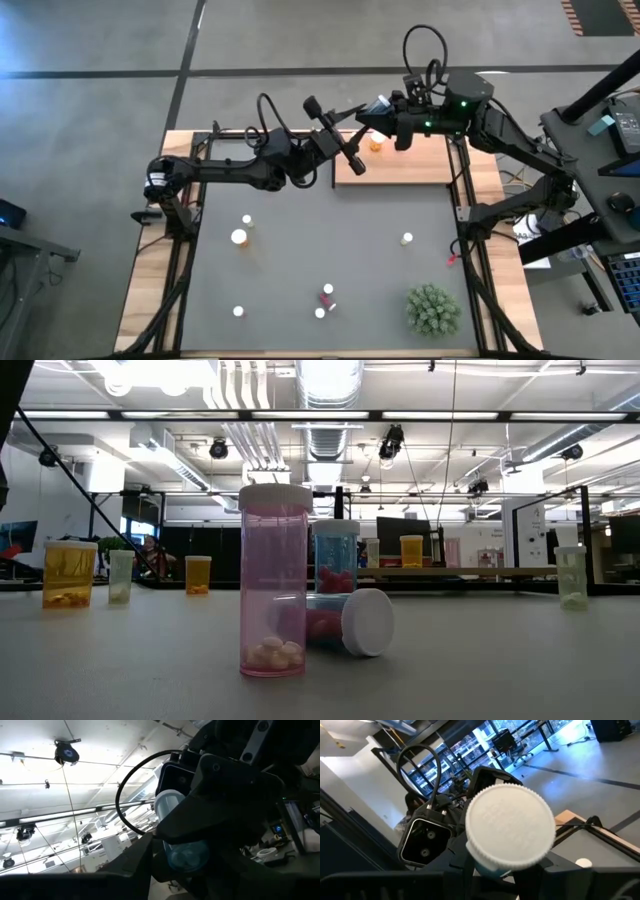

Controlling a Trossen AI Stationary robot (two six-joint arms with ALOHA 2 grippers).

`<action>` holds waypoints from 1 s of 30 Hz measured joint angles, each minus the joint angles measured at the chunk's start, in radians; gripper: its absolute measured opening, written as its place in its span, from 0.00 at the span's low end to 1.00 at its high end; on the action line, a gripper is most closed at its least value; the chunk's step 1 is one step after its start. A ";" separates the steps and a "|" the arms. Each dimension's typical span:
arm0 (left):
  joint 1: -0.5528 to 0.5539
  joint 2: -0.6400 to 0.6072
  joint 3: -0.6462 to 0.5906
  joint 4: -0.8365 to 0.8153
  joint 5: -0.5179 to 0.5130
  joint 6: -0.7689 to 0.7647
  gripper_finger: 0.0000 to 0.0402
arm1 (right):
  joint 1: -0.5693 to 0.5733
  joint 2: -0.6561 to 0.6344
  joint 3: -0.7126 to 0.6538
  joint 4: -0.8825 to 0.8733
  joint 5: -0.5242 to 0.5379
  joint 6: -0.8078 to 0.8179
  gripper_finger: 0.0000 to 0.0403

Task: Pick and place medicine bottles onto shelf by color
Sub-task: Put the bottom left blue medicine bottle on the shelf

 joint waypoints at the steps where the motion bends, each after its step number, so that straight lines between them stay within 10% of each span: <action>1: 0.000 0.000 0.000 0.000 0.000 -0.002 0.30 | 0.000 0.000 0.000 0.001 0.000 -0.002 0.23; 30: 0.001 0.004 0.002 0.003 0.000 -0.007 0.18 | -0.001 -0.076 0.001 -0.192 -0.072 -0.087 0.44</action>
